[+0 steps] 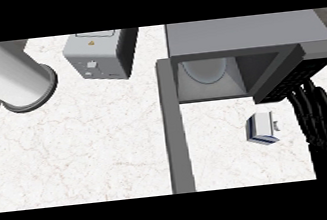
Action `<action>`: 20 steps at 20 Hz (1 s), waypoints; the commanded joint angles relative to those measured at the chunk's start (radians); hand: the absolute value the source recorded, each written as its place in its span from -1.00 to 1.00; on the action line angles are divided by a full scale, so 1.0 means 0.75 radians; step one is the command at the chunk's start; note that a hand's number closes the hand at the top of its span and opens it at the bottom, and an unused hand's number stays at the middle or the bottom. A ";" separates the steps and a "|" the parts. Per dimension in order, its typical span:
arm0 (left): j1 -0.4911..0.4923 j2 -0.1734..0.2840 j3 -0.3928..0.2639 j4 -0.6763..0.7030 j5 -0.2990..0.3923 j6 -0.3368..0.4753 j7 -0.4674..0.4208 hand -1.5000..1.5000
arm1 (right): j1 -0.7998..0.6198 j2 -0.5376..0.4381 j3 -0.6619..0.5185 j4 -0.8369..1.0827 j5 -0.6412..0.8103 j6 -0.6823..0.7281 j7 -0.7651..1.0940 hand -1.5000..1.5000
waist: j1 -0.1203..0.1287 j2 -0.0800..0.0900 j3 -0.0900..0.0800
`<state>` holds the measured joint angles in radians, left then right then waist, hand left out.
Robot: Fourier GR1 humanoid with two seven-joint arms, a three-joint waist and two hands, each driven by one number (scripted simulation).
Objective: Pick up the milk, place it into the microwave and close the microwave
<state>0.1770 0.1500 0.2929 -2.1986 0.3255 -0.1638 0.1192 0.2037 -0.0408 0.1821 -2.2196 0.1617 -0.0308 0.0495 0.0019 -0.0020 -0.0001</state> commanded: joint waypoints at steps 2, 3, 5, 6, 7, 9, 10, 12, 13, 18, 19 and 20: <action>0.104 -0.006 0.102 0.008 0.106 -0.116 -0.076 -1.00 | -0.037 -0.007 -0.121 0.162 -0.055 -0.001 -0.076 -1.00 | 0.005 0.002 0.000; 0.134 -0.070 0.018 -0.062 0.013 -0.094 -0.062 -1.00 | 0.075 -0.007 -0.045 0.065 -0.010 0.007 -0.058 -1.00 | 0.000 0.001 0.000; 0.117 0.007 0.158 -0.009 0.150 -0.160 -0.058 -1.00 | 0.025 0.013 -0.052 0.124 -0.010 -0.006 -0.084 -1.00 | 0.002 0.001 0.000; 0.199 -0.067 0.082 -0.061 0.069 -0.158 -0.061 -1.00 | 0.016 0.034 -0.016 0.155 0.020 -0.021 -0.066 -1.00 | 0.003 0.001 0.000; 0.217 -0.011 0.168 -0.041 0.178 -0.214 -0.073 -1.00 | -0.006 -0.051 -0.182 0.219 -0.104 0.052 -0.122 -1.00 | 0.007 0.001 0.000; 0.109 0.087 0.270 -0.013 0.274 -0.186 0.019 -1.00 | 0.015 0.000 -0.085 0.271 -0.026 0.021 -0.165 -1.00 | 0.002 0.002 0.000; 0.205 -0.018 0.201 -0.091 0.198 -0.204 -0.018 -1.00 | -0.018 -0.001 -0.158 0.330 -0.078 0.019 -0.219 -1.00 | 0.004 0.001 0.000; 0.160 0.005 0.216 -0.099 0.223 -0.167 0.056 -1.00 | -0.049 0.001 -0.176 0.383 -0.069 0.007 -0.191 -1.00 | 0.002 0.002 0.001; 0.231 -0.054 0.184 -0.232 0.187 -0.136 0.068 -1.00 | 0.011 0.030 -0.165 0.453 -0.054 -0.016 -0.338 -1.00 | 0.005 0.001 0.001; 0.207 0.010 0.300 -0.102 0.317 -0.245 0.059 -1.00 | -0.022 0.024 -0.231 0.594 -0.053 -0.035 -0.362 -1.00 | 0.003 0.002 0.000; 0.239 -0.071 0.218 -0.222 0.213 -0.198 0.087 -1.00 | -0.057 0.001 -0.283 0.657 -0.071 -0.028 -0.402 -1.00 | 0.004 0.002 0.001; 0.236 -0.029 0.267 -0.156 0.277 -0.246 0.058 -1.00 | 0.057 -0.051 -0.337 0.655 -0.140 0.043 -0.479 -1.00 | 0.000 0.001 0.001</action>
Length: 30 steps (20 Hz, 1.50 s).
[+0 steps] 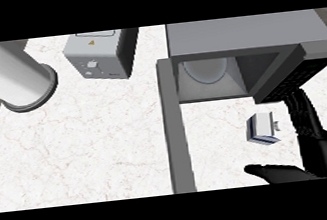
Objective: Pick up the milk, place it into the microwave and close the microwave
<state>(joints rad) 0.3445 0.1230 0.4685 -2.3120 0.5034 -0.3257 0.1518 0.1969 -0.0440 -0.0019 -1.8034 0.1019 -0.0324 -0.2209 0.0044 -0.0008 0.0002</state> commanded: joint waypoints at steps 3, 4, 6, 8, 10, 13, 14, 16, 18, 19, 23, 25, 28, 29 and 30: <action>0.053 -0.031 0.052 -0.019 0.039 -0.071 -0.013 -1.00 | -0.031 -0.020 -0.140 0.295 -0.032 -0.012 -0.213 -1.00 | 0.005 0.000 0.000; 0.037 -0.048 0.045 -0.026 0.027 -0.064 -0.003 -1.00 | -0.110 -0.046 -0.170 0.329 -0.052 -0.001 -0.166 -1.00 | 0.004 0.001 0.000; -0.035 -0.083 -0.018 -0.004 -0.093 -0.040 -0.017 -1.00 | -0.123 -0.074 -0.198 0.387 -0.072 0.030 -0.198 -1.00 | -0.002 0.002 0.000; 0.041 -0.017 0.143 0.058 0.102 -0.141 -0.036 -1.00 | -0.039 -0.076 -0.218 0.430 -0.075 0.044 -0.313 -1.00 | 0.001 0.000 0.000; 0.026 -0.095 0.080 0.030 -0.006 -0.139 -0.052 -1.00 | -0.016 -0.076 -0.203 0.444 -0.086 0.081 -0.333 -1.00 | -0.003 0.000 0.000; 0.065 -0.082 0.124 0.021 0.054 -0.175 -0.045 -1.00 | -0.208 -0.061 -0.227 0.806 -0.017 0.019 -0.488 -1.00 | 0.012 0.003 0.001; 0.036 -0.048 0.135 -0.052 0.101 -0.106 0.067 -1.00 | -0.206 -0.140 -0.307 0.741 -0.117 0.097 -0.435 -1.00 | 0.003 0.001 0.000; 0.051 -0.103 0.136 -0.045 0.044 -0.145 0.001 -1.00 | -0.245 -0.103 -0.271 0.863 -0.087 0.093 -0.513 -1.00 | 0.006 0.001 0.000; -0.020 -0.047 0.147 0.043 0.063 -0.157 0.030 -1.00 | -0.252 -0.138 -0.297 0.935 -0.096 0.123 -0.577 -1.00 | 0.001 0.001 0.000; 0.028 -0.084 0.145 -0.010 0.070 -0.160 0.029 -1.00 | -0.220 -0.116 -0.285 1.036 -0.057 0.106 -0.692 -1.00 | 0.004 0.001 0.001; -0.023 -0.084 0.152 0.080 0.046 -0.217 -0.006 -1.00 | -0.226 -0.098 -0.243 0.996 -0.007 0.033 -0.667 -1.00 | -0.001 0.000 0.000; -0.026 -0.028 0.233 0.052 0.160 -0.181 0.050 -1.00 | -0.375 -0.135 -0.298 1.193 -0.022 0.023 -0.725 -1.00 | 0.004 0.001 0.000; -0.056 0.004 0.235 0.016 0.176 -0.145 0.121 -1.00 | -0.435 -0.152 -0.335 1.382 -0.030 0.024 -0.859 -1.00 | 0.005 0.001 0.001; 0.030 -0.084 0.245 0.080 0.113 -0.286 -0.018 -1.00 | -0.431 -0.142 -0.328 1.424 -0.024 0.023 -0.904 -1.00 | 0.007 0.001 0.000; 0.068 -0.029 0.267 -0.061 0.279 -0.205 0.133 -1.00 | -0.517 -0.142 -0.328 1.449 0.004 -0.044 -0.831 -1.00 | 0.015 0.001 0.001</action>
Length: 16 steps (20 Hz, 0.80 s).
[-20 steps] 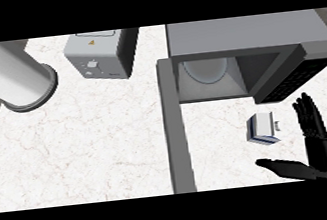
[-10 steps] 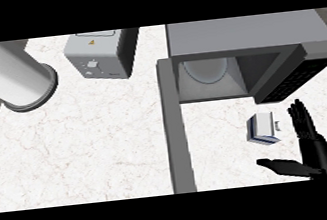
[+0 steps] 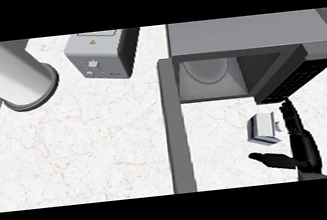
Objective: Pick up the milk, place it into the microwave and close the microwave
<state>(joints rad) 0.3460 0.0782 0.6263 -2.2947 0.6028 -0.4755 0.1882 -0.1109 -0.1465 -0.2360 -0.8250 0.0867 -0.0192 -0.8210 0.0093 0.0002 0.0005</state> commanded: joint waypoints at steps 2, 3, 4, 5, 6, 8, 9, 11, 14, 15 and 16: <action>0.028 -0.061 -0.019 -0.087 -0.021 -0.014 0.039 -1.00 | -0.165 -0.075 -0.064 0.343 0.006 -0.001 -0.176 -1.00 | 0.004 0.002 0.001; -0.065 0.004 0.008 0.047 -0.030 -0.005 0.015 -1.00 | -0.164 -0.054 -0.054 0.396 0.020 -0.019 -0.223 -1.00 | 0.000 0.003 0.001; 0.030 -0.060 -0.021 -0.110 0.013 0.004 0.064 -1.00 | -0.129 -0.131 -0.072 0.415 0.012 0.059 -0.275 -1.00 | 0.005 0.002 0.001; 0.001 -0.071 0.002 0.002 -0.032 -0.043 -0.002 -1.00 | -0.226 -0.065 -0.072 0.493 0.017 -0.031 -0.272 -1.00 | 0.004 0.002 0.001; 0.013 -0.032 0.008 -0.095 0.047 0.007 0.076 -1.00 | -0.244 -0.082 -0.076 0.592 0.033 -0.004 -0.342 -1.00 | 0.012 0.004 0.002; -0.023 -0.034 0.027 0.021 -0.016 -0.041 0.006 -1.00 | -0.293 -0.069 -0.073 0.639 0.031 0.006 -0.365 1.00 | 0.009 0.004 0.002; 0.007 -0.043 0.013 -0.107 0.057 0.035 0.114 -1.00 | -0.280 -0.084 -0.071 0.626 0.025 0.028 -0.362 1.00 | 0.007 0.003 0.001; 0.085 -0.101 -0.011 -0.029 -0.027 -0.114 -0.018 -1.00 | -0.271 -0.096 -0.023 0.612 0.081 0.035 -0.418 1.00 | 0.014 0.003 0.001; 0.066 -0.043 0.048 -0.078 0.078 -0.058 0.042 -1.00 | -0.323 -0.088 -0.050 0.599 0.084 -0.090 -0.476 1.00 | 0.026 0.003 0.003; 0.001 -0.029 0.061 0.042 0.029 -0.074 -0.010 -1.00 | -0.349 -0.094 -0.059 0.612 0.080 -0.087 -0.466 1.00 | 0.014 0.005 0.002; 0.002 -0.048 0.058 0.039 0.007 -0.092 -0.037 -1.00 | -0.353 -0.110 -0.074 0.655 0.073 -0.048 -0.514 1.00 | 0.018 0.007 0.003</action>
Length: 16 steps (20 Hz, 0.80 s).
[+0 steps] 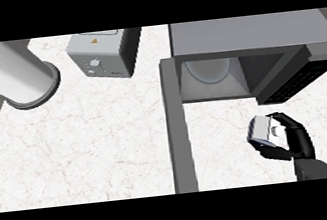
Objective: Pick up the milk, place it into the microwave and close the microwave
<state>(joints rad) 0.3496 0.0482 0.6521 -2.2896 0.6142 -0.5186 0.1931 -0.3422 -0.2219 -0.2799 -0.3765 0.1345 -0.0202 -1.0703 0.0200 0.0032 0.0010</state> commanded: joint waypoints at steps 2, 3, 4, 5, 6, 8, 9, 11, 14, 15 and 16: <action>0.044 -0.061 -0.028 -0.022 -0.020 -0.035 -0.036 -1.00 | -0.035 0.068 -0.002 -0.004 -0.010 -0.031 -0.151 1.00 | -0.006 -0.002 0.000; 0.053 -0.043 0.016 -0.047 0.015 -0.015 0.002 -1.00 | -0.037 0.021 -0.012 -0.046 -0.029 0.028 -0.142 1.00 | -0.009 -0.004 0.000; -0.032 0.028 0.020 0.011 0.012 0.018 0.024 -1.00 | -0.061 0.041 0.004 0.034 -0.003 0.042 -0.192 1.00 | -0.005 0.002 0.002; -0.058 0.087 0.046 0.052 0.051 0.016 0.037 -1.00 | -0.044 0.053 0.037 -0.048 0.008 0.051 -0.148 1.00 | -0.016 -0.003 0.000; 0.017 -0.033 0.007 -0.012 -0.014 -0.023 0.005 -1.00 | -0.070 0.002 0.020 -0.036 -0.008 0.080 -0.104 1.00 | -0.012 -0.003 0.000; 0.081 -0.021 0.064 0.038 0.080 -0.114 -0.046 -1.00 | -0.056 0.090 0.028 0.014 0.011 0.002 -0.199 1.00 | 0.002 -0.002 0.000; 0.007 0.005 0.059 0.047 0.022 -0.066 -0.027 -1.00 | -0.095 0.064 0.033 -0.029 0.004 0.019 -0.118 1.00 | -0.011 -0.003 0.000; -0.032 0.043 0.069 0.030 0.057 -0.007 0.023 -1.00 | -0.102 0.050 0.051 -0.034 0.012 0.064 -0.086 1.00 | -0.015 -0.003 -0.001; 0.004 -0.014 0.027 -0.053 0.051 0.022 0.069 -1.00 | -0.054 0.148 0.097 -0.158 -0.007 0.120 -0.041 1.00 | -0.026 -0.008 -0.002; 0.099 -0.003 0.094 -0.060 0.160 -0.044 0.051 -1.00 | -0.063 0.142 0.113 -0.186 -0.002 0.143 -0.028 1.00 | -0.015 -0.011 -0.002; 0.005 0.018 0.081 0.045 0.054 -0.042 0.021 -1.00 | -0.045 0.115 0.108 -0.231 -0.033 0.209 0.005 1.00 | -0.028 -0.009 -0.002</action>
<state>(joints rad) 0.3654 0.0542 0.6996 -2.2888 0.6651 -0.5390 0.2132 -0.3963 -0.1465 -0.2219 -0.4748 0.1282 0.0439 -1.0502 0.0068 -0.0017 0.0003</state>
